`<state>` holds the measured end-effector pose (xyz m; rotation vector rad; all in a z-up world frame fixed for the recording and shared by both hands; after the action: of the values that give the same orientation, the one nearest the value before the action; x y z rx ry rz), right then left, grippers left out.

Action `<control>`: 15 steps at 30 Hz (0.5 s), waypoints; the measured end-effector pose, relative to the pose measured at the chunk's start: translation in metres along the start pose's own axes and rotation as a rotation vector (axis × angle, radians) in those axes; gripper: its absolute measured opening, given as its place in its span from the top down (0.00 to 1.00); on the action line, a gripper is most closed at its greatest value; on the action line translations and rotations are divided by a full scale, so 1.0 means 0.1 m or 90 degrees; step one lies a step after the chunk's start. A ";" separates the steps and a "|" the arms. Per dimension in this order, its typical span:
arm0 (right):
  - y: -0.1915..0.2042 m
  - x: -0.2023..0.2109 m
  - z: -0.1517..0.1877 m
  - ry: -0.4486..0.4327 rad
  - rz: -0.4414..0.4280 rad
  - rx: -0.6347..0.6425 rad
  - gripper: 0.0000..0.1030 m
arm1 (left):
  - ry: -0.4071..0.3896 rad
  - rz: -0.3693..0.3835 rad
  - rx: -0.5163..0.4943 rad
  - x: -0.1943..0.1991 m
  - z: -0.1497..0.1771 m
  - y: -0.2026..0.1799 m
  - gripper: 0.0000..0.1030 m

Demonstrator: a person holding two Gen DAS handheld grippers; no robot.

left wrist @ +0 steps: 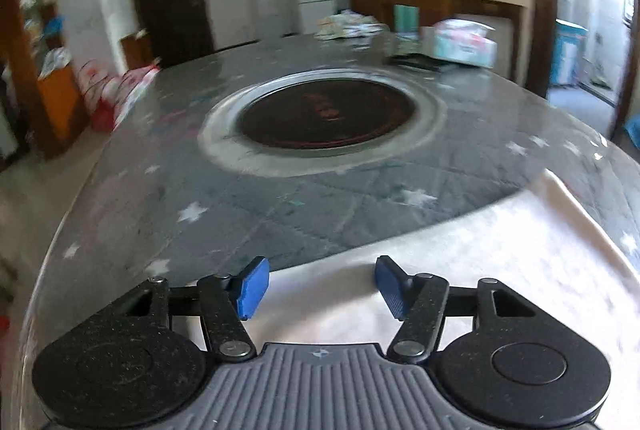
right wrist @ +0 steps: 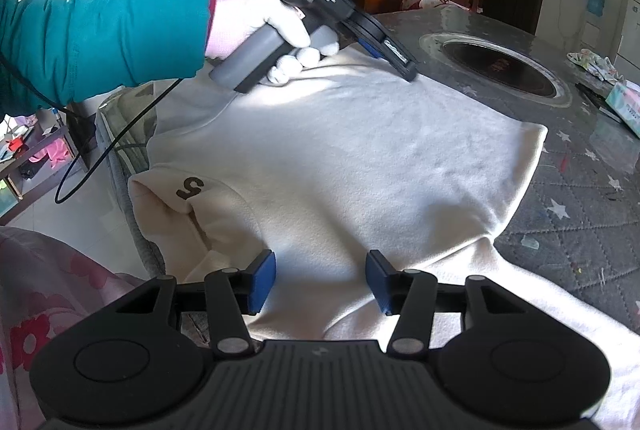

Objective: Fold clothes

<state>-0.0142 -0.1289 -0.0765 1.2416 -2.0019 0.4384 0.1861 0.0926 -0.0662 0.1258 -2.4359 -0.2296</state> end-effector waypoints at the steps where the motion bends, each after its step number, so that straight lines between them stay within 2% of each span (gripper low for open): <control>1: 0.00 0.00 0.00 -0.001 0.002 0.000 0.50 | 0.000 -0.009 0.000 0.04 0.01 0.03 0.40; 3: 0.00 0.02 0.00 -0.005 0.002 -0.005 0.50 | -0.010 -0.012 -0.010 0.20 0.05 0.07 0.40; 9: -0.08 0.21 0.00 -0.043 0.004 -0.048 0.51 | -0.041 0.052 -0.030 0.86 0.28 -0.06 0.40; 12: -0.25 0.41 0.08 -0.061 0.057 -0.083 0.51 | -0.043 0.095 -0.034 1.14 0.46 -0.20 0.40; 15: -0.53 0.63 0.23 -0.074 0.134 -0.138 0.53 | -0.044 0.133 -0.036 1.35 0.61 -0.39 0.40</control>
<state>0.0056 -0.2079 -0.0509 0.9465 -2.2233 0.2441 0.0443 0.0424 -0.0357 -0.1627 -2.4861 -0.2112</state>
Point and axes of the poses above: each gripper's, at about its wrist camera, not at the fingertips, and x roughly against the way its jaws point, y to its left, z to its underside, the point moved 6 cm from there along -x, roughly the way its jaws point, and after that the axes turned 6 degrees about -z, right-handed, at the moved point
